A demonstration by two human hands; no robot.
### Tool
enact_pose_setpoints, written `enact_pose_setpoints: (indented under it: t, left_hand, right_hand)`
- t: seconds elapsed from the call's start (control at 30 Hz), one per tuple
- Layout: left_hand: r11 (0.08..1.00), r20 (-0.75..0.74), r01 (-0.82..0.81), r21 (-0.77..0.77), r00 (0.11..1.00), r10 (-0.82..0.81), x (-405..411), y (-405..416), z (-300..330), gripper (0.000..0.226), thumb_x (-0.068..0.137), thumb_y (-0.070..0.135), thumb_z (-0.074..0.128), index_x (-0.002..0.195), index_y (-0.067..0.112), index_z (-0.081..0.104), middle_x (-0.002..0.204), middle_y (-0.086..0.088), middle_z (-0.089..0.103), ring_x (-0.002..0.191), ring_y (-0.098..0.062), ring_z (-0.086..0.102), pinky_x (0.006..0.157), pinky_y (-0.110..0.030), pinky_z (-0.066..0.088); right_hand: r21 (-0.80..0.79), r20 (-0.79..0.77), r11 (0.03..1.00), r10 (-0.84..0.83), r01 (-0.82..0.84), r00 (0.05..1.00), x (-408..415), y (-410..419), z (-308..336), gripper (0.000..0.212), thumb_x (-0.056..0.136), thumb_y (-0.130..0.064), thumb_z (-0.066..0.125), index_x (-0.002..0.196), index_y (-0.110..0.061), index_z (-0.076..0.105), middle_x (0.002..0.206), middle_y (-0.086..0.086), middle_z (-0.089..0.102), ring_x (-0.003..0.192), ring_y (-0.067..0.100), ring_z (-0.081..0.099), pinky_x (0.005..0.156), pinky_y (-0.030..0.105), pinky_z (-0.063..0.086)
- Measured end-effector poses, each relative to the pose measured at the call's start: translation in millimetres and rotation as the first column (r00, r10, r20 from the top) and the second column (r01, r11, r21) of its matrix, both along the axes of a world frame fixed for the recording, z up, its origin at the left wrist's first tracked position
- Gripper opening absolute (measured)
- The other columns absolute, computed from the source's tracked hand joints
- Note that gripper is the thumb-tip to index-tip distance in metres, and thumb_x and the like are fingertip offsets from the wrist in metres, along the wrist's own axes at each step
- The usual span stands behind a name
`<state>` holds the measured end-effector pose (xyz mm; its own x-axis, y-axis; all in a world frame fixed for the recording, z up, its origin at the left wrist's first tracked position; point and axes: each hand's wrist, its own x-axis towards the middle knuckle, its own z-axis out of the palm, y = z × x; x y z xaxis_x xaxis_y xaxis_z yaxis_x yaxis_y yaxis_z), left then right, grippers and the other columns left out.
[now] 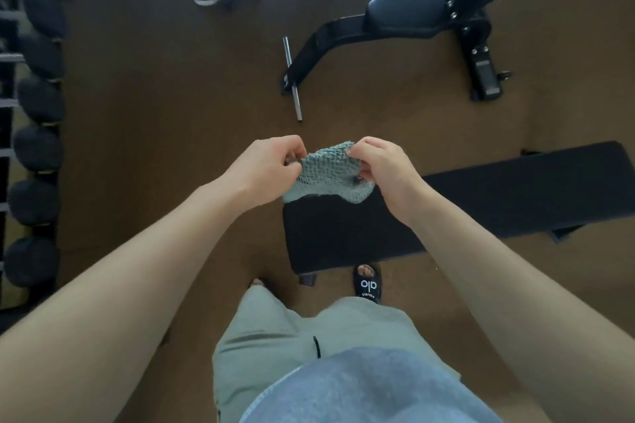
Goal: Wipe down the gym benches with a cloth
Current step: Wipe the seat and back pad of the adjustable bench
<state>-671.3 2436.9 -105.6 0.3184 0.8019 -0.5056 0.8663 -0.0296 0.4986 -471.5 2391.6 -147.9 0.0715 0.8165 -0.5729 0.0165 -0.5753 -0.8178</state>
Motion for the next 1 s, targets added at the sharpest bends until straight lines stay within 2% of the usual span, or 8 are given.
enact_pose_setpoints:
  t: [0.1,0.23,0.4,0.5,0.57,0.7,0.8,1.0]
  left_hand:
    - [0.994,-0.009,0.096,0.049,0.995,-0.096,-18,37,-5,0.018,0.102,0.017,0.049,0.101,0.029,0.063,0.096,0.005,0.065,0.081,-0.019,0.066,0.068,-0.042,0.061]
    - [0.981,0.025,0.193,0.018,0.981,-0.193,-58,96,-20,0.014,0.100,0.017,0.054,0.105,0.029,0.061,0.098,0.006,0.064,0.083,-0.013,0.063,0.065,-0.031,0.057]
    - [0.916,0.171,0.385,-0.111,0.916,-0.364,-118,164,-31,0.046,0.089,0.027,0.071,0.129,0.033,0.051,0.106,0.010,0.065,0.094,-0.011,0.066,0.085,-0.041,0.060]
    - [0.875,0.209,0.463,-0.138,0.878,-0.432,-150,197,-31,0.052,0.085,0.035,0.078,0.130,0.032,0.052,0.109,0.011,0.066,0.099,-0.010,0.066,0.091,-0.044,0.058]
    - [0.850,0.222,0.498,-0.170,0.860,-0.460,-164,217,-26,0.048,0.082,0.038,0.080,0.122,0.033,0.055,0.107,0.011,0.066,0.098,-0.009,0.066,0.089,-0.042,0.059]
    - [0.801,0.217,0.574,-0.169,0.814,-0.538,-174,247,-19,0.028,0.087,0.035,0.078,0.107,0.027,0.060,0.100,0.007,0.066,0.087,-0.010,0.066,0.072,-0.031,0.057]
    - [0.777,0.201,0.609,-0.162,0.791,-0.578,-169,260,-17,0.020,0.091,0.031,0.072,0.106,0.021,0.062,0.100,0.001,0.069,0.091,-0.016,0.069,0.082,-0.043,0.061]
    - [0.707,0.194,0.668,-0.233,0.744,-0.639,-138,280,-7,0.010,0.096,0.019,0.064,0.104,0.022,0.059,0.101,0.000,0.067,0.096,-0.019,0.067,0.086,-0.042,0.058]
  right_hand:
    - [0.047,0.007,0.999,0.014,-0.014,1.000,-21,24,-4,0.022,0.101,-0.025,0.059,0.080,-0.021,0.065,0.080,-0.005,0.062,0.081,0.013,0.057,0.079,0.033,0.047]
    - [0.063,-0.038,0.997,-0.050,0.052,0.998,-67,62,-15,0.017,0.105,-0.020,0.054,0.100,-0.016,0.070,0.089,-0.002,0.069,0.082,0.011,0.065,0.076,0.027,0.052]
    - [0.061,-0.082,0.980,-0.184,0.189,0.980,-152,106,-22,0.016,0.108,-0.016,0.048,0.104,-0.014,0.063,0.084,-0.003,0.070,0.073,0.007,0.067,0.066,0.023,0.051]
    - [0.050,-0.052,0.974,-0.217,0.219,0.975,-195,127,-14,0.017,0.109,-0.021,0.044,0.103,-0.018,0.060,0.084,-0.006,0.067,0.071,0.006,0.064,0.062,0.024,0.048]
    - [0.042,-0.025,0.969,-0.242,0.243,0.970,-215,139,-7,0.019,0.110,-0.024,0.042,0.102,-0.020,0.059,0.087,-0.005,0.065,0.074,0.007,0.061,0.064,0.026,0.047]
    - [0.067,0.016,0.946,-0.320,0.318,0.947,-239,160,3,0.017,0.110,-0.025,0.043,0.104,-0.021,0.059,0.095,-0.006,0.066,0.079,0.003,0.063,0.069,0.024,0.050]
    - [0.141,0.050,0.899,-0.426,0.415,0.903,-246,170,7,0.012,0.108,-0.021,0.051,0.104,-0.024,0.061,0.099,-0.005,0.070,0.086,0.002,0.068,0.071,0.021,0.054]
    - [0.257,0.226,0.791,-0.608,0.556,0.761,-240,177,3,0.005,0.104,-0.021,0.059,0.102,-0.024,0.063,0.099,-0.006,0.070,0.088,-0.001,0.067,0.069,0.013,0.050]
